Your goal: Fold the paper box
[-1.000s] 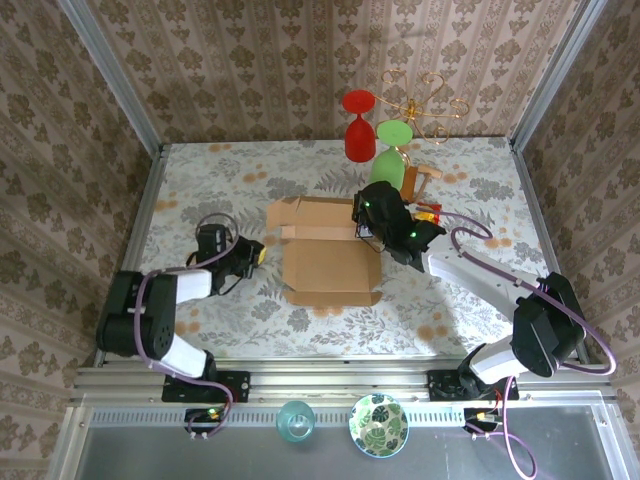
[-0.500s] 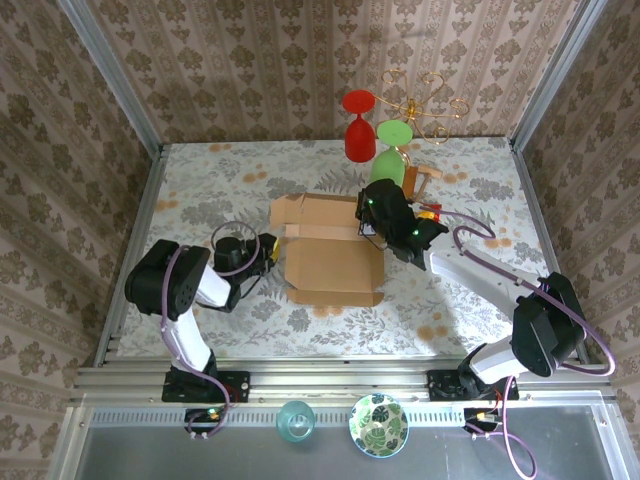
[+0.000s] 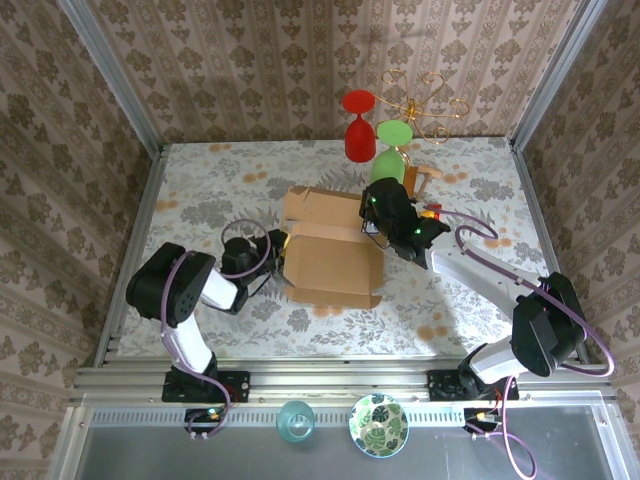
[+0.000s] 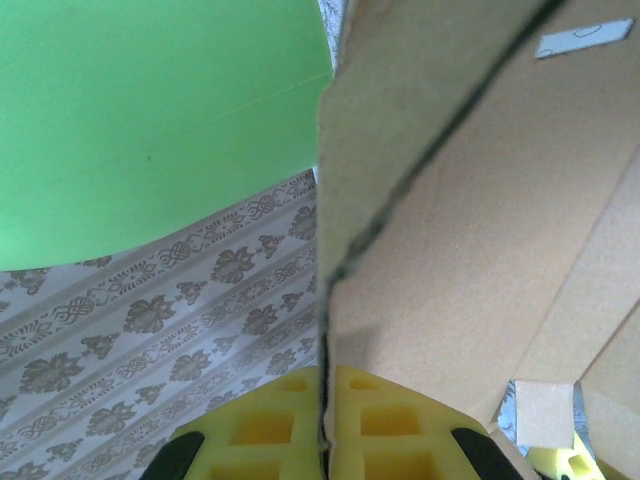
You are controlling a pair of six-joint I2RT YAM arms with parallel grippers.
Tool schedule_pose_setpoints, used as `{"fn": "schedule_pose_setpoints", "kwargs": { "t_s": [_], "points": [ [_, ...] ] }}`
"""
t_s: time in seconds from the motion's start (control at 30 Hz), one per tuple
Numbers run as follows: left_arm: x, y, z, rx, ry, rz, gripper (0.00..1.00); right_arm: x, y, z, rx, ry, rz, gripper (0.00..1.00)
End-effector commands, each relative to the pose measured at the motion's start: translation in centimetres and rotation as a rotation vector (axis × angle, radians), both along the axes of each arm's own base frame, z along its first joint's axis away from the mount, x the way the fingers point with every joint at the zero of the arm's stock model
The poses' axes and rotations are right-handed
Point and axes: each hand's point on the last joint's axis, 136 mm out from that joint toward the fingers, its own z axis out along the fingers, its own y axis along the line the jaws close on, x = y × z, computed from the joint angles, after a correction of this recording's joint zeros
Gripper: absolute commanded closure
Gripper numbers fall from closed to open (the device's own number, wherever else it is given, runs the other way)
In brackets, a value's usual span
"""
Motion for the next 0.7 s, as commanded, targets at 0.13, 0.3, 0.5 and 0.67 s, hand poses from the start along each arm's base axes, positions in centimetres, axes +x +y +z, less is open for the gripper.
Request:
{"fn": "schedule_pose_setpoints", "kwargs": {
  "t_s": [0.13,0.3,0.5,0.67],
  "points": [
    [-0.5,-3.1,3.0,0.067,-0.104,-0.095,0.66,-0.2,-0.4,-1.0,0.063,0.03,-0.06,1.0],
    [-1.7,-4.0,1.3,0.157,-0.071,-0.157,0.65,-0.2,-0.2,-1.1,0.068,0.029,-0.056,1.0],
    [-2.3,-3.8,-0.1,0.326,-0.044,-0.211,0.65,-0.2,0.0,-1.3,0.067,0.031,-0.047,1.0],
    [-2.9,-2.1,0.4,0.411,-0.035,-0.184,0.61,-0.4,-0.3,-1.5,0.028,0.014,-0.039,1.0]
  ]
}}
